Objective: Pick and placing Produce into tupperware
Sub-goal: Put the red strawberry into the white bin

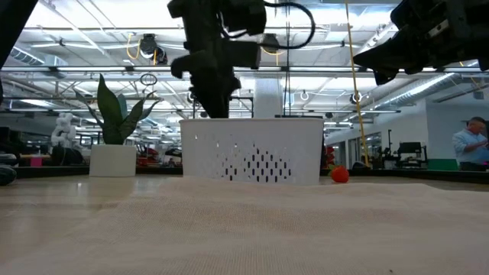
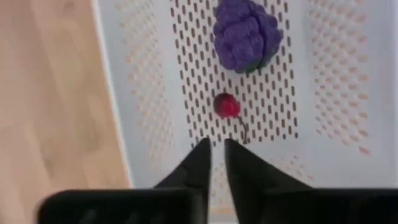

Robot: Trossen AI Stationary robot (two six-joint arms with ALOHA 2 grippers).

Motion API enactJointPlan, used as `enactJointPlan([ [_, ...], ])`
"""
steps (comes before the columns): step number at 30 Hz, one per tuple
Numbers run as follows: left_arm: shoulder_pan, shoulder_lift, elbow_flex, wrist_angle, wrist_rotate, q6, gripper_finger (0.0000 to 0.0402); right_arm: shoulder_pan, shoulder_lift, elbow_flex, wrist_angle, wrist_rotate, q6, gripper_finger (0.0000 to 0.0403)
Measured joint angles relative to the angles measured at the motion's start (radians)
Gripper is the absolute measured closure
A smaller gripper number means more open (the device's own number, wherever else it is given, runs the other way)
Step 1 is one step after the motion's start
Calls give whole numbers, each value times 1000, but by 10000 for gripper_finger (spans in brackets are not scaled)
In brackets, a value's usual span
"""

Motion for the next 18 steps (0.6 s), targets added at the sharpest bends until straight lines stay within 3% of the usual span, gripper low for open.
enactJointPlan([
  [3, 0, -43, 0, -24, 0, -1, 394, 0, 5, 0, 3, 0, 0, 403],
  [11, -2, -148, 0, -38, -3, 26, 392, 0, 14, 0, 4, 0, 0, 403],
  [18, 15, -249, 0, -10, -93, 16, 393, 0, 14, 0, 8, 1, 0, 403],
])
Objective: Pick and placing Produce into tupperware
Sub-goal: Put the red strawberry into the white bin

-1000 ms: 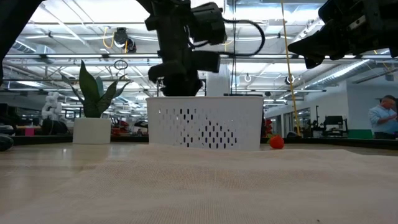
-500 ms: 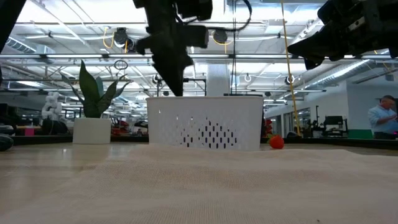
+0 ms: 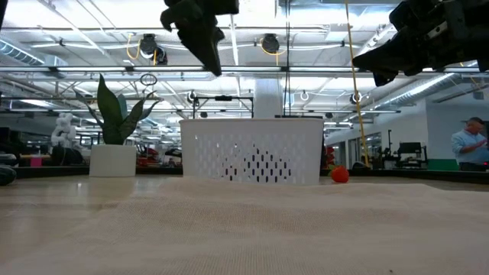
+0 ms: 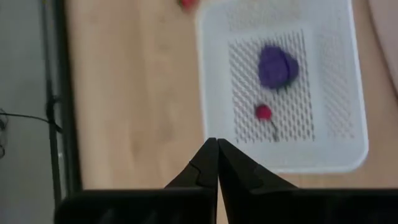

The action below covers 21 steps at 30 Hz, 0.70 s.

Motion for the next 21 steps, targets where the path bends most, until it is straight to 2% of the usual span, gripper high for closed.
enactJointPlan([
  [4, 20, -55, 0, 49, 29, -24, 400, 0, 0, 0, 0, 0, 0, 403],
  [9, 23, -129, -54, 86, 33, 50, 398, 0, 0, 0, 0, 0, 0, 403],
  [11, 37, -173, -108, 122, 47, 58, 400, 0, 0, 0, 0, 0, 0, 403],
  [18, 133, -339, -405, 411, 235, -9, 399, 0, 0, 0, 2, 0, -2, 403],
  [21, 144, -403, -506, 508, 255, -42, 398, 0, 1, 0, 8, 0, -3, 403],
])
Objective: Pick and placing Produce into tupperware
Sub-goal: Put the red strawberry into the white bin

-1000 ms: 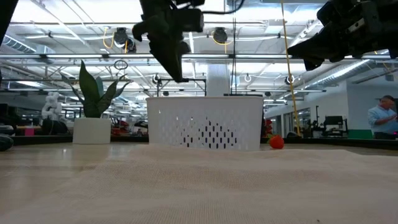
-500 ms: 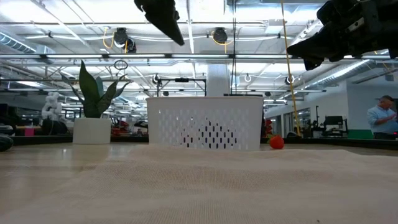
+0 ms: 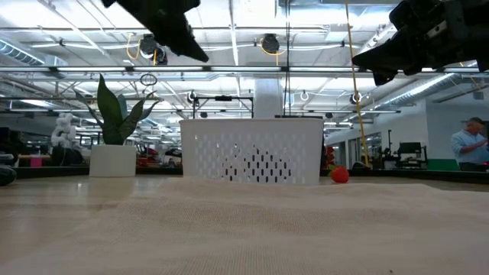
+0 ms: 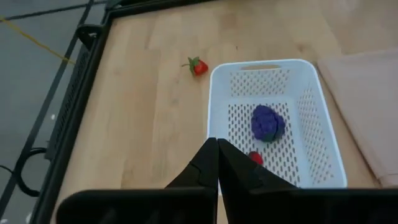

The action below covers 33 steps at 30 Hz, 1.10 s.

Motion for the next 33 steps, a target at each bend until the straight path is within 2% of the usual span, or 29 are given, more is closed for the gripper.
enactJointPlan([
  [8, -81, -237, -149, 52, -52, -4, 399, 0, 3, 0, 8, 0, 5, 403],
  [14, -96, -407, -351, 361, 75, -78, 400, 0, 3, 0, 16, 0, 6, 403],
  [20, -97, -507, -522, 550, 30, -97, 400, 0, 3, 0, 14, 0, 21, 403],
  [26, -124, -515, -650, 765, 106, -181, 400, 0, 3, 0, 14, 0, 21, 403],
  [33, -215, -606, -699, 718, -30, -86, 401, 0, 3, 0, 16, 0, 33, 403],
])
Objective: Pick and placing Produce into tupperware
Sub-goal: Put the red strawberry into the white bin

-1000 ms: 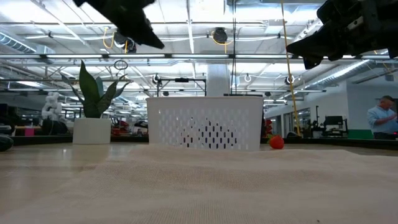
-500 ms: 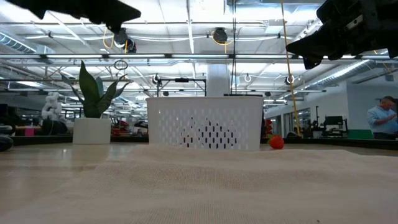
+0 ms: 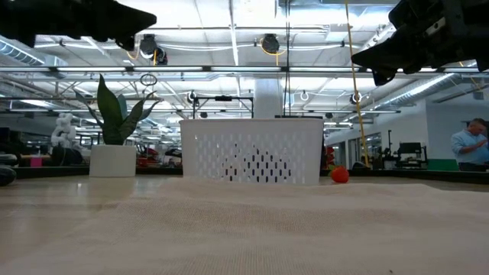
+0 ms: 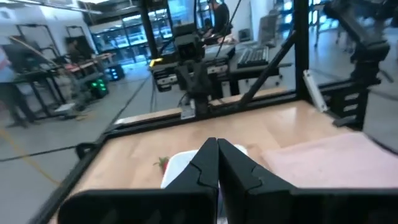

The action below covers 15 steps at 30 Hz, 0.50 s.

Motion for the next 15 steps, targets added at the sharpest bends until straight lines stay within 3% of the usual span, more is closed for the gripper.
enactJointPlan([
  [4, -41, -97, 0, -112, -111, 41, 401, 0, 0, 0, 5, -1, 1, 403],
  [9, -79, -231, 0, -244, -173, 56, 401, 0, -3, 0, 19, -25, 0, 403],
  [15, -103, -306, -1, -338, -238, 77, 401, 0, -48, 0, 24, -27, 13, 403],
])
